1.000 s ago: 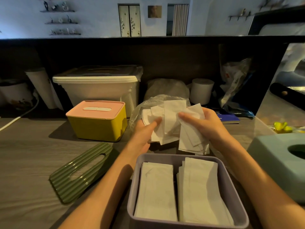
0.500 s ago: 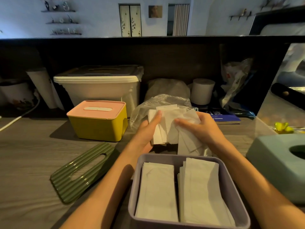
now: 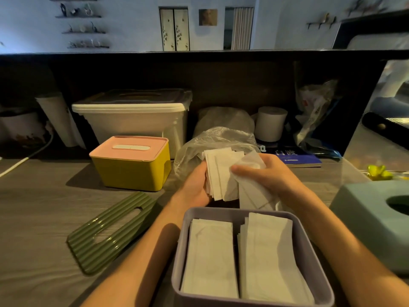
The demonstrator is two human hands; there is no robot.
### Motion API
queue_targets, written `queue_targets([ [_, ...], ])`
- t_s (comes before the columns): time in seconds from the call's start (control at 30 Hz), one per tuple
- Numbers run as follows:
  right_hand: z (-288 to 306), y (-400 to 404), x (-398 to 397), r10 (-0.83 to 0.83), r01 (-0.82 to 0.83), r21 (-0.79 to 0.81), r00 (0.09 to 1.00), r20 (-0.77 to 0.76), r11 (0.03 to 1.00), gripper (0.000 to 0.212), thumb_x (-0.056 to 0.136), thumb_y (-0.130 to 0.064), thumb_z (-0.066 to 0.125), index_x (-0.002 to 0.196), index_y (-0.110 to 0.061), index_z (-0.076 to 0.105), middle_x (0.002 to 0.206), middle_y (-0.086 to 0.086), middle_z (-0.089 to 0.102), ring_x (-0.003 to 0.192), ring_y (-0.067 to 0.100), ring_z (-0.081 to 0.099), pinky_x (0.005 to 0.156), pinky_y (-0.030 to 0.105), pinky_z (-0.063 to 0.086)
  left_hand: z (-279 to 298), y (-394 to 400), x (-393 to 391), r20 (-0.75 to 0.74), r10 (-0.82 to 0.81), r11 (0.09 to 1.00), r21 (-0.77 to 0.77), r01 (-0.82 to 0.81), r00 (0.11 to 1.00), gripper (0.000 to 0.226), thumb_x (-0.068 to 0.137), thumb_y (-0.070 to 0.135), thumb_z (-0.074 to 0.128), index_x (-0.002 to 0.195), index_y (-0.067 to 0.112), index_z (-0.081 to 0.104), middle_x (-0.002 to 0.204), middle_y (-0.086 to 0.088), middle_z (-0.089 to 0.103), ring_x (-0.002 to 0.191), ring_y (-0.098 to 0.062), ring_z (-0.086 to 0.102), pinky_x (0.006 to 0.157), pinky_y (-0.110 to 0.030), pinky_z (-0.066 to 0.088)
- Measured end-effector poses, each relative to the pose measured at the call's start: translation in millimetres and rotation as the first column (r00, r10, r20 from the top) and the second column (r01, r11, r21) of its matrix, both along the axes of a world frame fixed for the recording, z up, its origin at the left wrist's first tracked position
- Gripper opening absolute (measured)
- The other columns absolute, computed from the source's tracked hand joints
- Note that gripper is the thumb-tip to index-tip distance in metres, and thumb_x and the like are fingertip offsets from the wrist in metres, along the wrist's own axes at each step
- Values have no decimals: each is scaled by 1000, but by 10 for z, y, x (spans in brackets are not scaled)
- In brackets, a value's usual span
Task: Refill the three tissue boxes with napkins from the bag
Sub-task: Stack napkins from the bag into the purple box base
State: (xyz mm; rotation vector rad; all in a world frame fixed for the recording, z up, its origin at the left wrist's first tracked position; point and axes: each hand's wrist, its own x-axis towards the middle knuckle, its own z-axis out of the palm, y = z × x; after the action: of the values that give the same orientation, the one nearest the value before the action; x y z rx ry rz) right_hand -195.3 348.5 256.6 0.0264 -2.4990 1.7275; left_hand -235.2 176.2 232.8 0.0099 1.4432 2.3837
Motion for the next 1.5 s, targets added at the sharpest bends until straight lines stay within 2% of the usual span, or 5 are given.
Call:
queue_targets([
  [0.7, -28, -59, -20, -96, 97, -123, 995, 15, 988, 33, 81, -47, 81, 102, -26, 66, 96, 0, 73, 87, 19, 72, 68, 32, 58, 32, 9, 54, -35, -134, 991, -27, 133, 990, 62, 95, 73, 35, 111, 24, 70, 101, -8, 78, 90, -23, 76, 88, -42, 55],
  [0.87, -59, -42, -31, -181, 165, -155, 979, -95, 974, 21, 89, -45, 73, 97, -33, 59, 97, -2, 69, 87, 15, 69, 66, 27, 55, -90, -4, -28, -84, -118, 966, -241, 95, 989, 40, 99, 38, 62, 131, 15, 65, 117, -9, 74, 112, -25, 70, 104, -47, 51],
  [1.03, -81, -23, -98, -229, 182, -283, 963, -145, 942, 24, 90, -48, 70, 106, -31, 61, 100, -1, 73, 83, 12, 73, 59, 18, 56, -55, 14, 18, -117, -218, 945, -274, 180, 969, 72, 70, 62, 83, 125, 19, 63, 115, -3, 75, 113, -23, 68, 102, -42, 52],
  [1.17, -175, -82, -152, -256, 211, -236, 950, -177, 949, 47, 89, -49, 70, 126, -22, 60, 109, -2, 70, 94, 14, 72, 64, 20, 59, -67, 6, 88, -192, -364, 886, -373, 275, 911, 22, 88, 17, 75, 108, 13, 68, 98, -6, 78, 95, -17, 74, 77, -23, 58],
  [1.5, -161, 108, -212, -178, 188, 3, 938, -297, 982, 28, 92, -36, 72, 117, -29, 64, 111, -10, 67, 102, 9, 67, 70, 23, 61, -166, -70, -91, -280, -187, 948, -304, 98, 941, 50, 84, 12, 79, 130, 20, 60, 118, -3, 74, 112, -16, 69, 93, -30, 57],
])
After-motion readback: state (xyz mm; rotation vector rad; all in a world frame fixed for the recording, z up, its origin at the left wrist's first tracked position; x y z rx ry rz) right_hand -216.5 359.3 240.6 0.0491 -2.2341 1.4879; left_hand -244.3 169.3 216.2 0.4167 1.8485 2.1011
